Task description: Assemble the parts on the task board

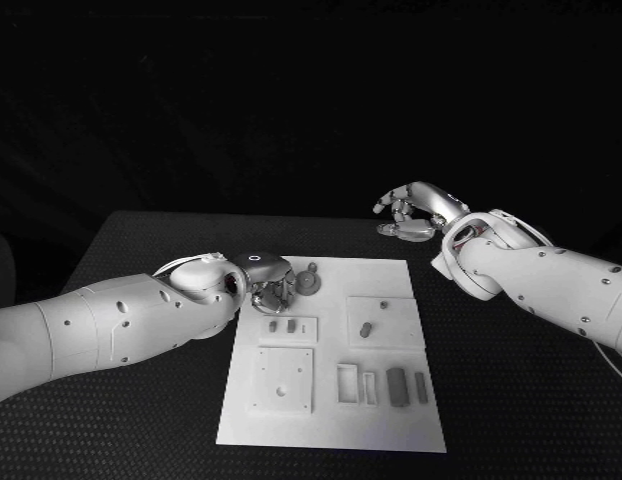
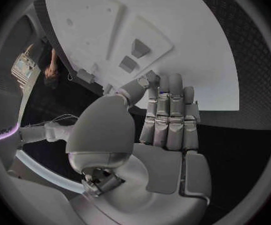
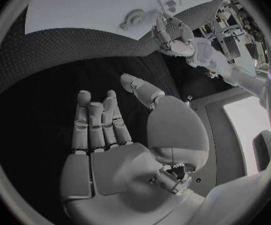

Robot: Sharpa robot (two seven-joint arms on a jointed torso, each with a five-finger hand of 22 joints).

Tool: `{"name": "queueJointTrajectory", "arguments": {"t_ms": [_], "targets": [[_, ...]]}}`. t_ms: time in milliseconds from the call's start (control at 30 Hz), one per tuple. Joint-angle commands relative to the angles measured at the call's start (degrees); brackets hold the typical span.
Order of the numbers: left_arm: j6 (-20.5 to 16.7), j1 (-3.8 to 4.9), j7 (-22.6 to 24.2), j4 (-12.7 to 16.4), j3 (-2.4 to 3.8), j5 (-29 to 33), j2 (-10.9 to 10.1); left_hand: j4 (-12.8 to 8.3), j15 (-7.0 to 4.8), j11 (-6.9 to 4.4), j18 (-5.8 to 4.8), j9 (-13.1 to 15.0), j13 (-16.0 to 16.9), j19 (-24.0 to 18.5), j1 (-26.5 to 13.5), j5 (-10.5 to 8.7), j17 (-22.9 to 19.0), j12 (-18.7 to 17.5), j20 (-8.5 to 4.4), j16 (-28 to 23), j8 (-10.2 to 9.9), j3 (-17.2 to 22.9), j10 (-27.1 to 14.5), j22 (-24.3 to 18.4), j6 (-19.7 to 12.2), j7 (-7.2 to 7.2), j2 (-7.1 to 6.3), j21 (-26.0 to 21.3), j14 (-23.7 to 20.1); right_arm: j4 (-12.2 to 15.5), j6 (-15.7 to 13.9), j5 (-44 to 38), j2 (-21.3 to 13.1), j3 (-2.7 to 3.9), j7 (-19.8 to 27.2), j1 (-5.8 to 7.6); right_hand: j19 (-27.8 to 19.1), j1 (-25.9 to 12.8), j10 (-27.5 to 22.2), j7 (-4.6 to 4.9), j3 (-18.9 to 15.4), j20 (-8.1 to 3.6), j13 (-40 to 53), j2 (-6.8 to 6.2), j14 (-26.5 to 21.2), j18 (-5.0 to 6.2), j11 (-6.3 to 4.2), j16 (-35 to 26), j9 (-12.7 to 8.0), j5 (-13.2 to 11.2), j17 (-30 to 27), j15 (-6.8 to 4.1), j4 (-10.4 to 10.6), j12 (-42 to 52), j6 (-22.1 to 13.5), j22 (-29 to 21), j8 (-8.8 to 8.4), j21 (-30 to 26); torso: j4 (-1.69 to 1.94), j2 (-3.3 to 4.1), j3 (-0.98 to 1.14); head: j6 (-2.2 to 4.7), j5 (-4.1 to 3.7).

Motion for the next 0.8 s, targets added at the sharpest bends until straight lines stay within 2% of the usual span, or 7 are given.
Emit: {"name": "queueJointTrajectory", "arguments": {"t_ms": [33,467,800], "targets": [[0.9,-0.44,0.4,-0.1,-0.11,0.8,0.4,0.0,-0.05,-0.05,-0.87,0.1,0.0,0.4,0.1,0.18,0.1,0.1,-0.76,-0.2,0.1,0.5,0.5,1.1,0.2,0.07,0.64,0.4,0.4,0.0,0.8,-0.2,0.1,0.04,0.3,0.01,-0.2,-0.1,-0.2,0.52,0.4,0.07,-0.1,0.63,0.1,0.35,-0.40,-0.1,-0.1,0.2,-0.1,-0.32,0.0,0.4,0.0,0.1,0.12,-0.4,-0.04,0.00,0.03,0.03,0.01],[1.1,-0.70,0.4,-0.5,-0.11,1.0,0.8,0.0,-0.04,-0.03,-0.87,0.1,0.0,0.4,0.1,0.19,0.2,0.1,-0.77,-0.3,0.0,0.5,0.5,1.1,0.2,0.09,0.69,0.4,0.4,0.0,1.0,-0.3,0.1,0.04,0.2,0.01,-0.2,-0.1,-0.2,0.50,0.4,0.08,-0.1,0.64,0.1,0.35,-0.41,-0.1,-0.1,0.2,-0.1,-0.32,0.0,0.4,0.1,0.1,0.15,-0.4,-0.01,-0.01,0.03,-0.07,-0.24],[3.4,-0.70,-0.1,-0.4,-0.11,1.1,1.1,0.0,-0.03,-0.03,-0.86,0.1,0.0,0.4,0.0,0.18,0.2,0.0,-0.76,-0.4,0.0,0.5,0.5,1.0,0.2,0.10,0.70,0.3,0.4,0.0,1.2,-0.3,0.0,0.04,0.2,0.01,-0.3,-0.2,-0.2,0.49,0.3,0.08,-0.1,0.64,0.0,0.35,-0.42,-0.1,-0.1,0.2,-0.1,-0.33,0.0,0.4,0.1,0.1,0.18,-0.4,-0.03,0.00,0.02,-0.19,-0.33]]}}
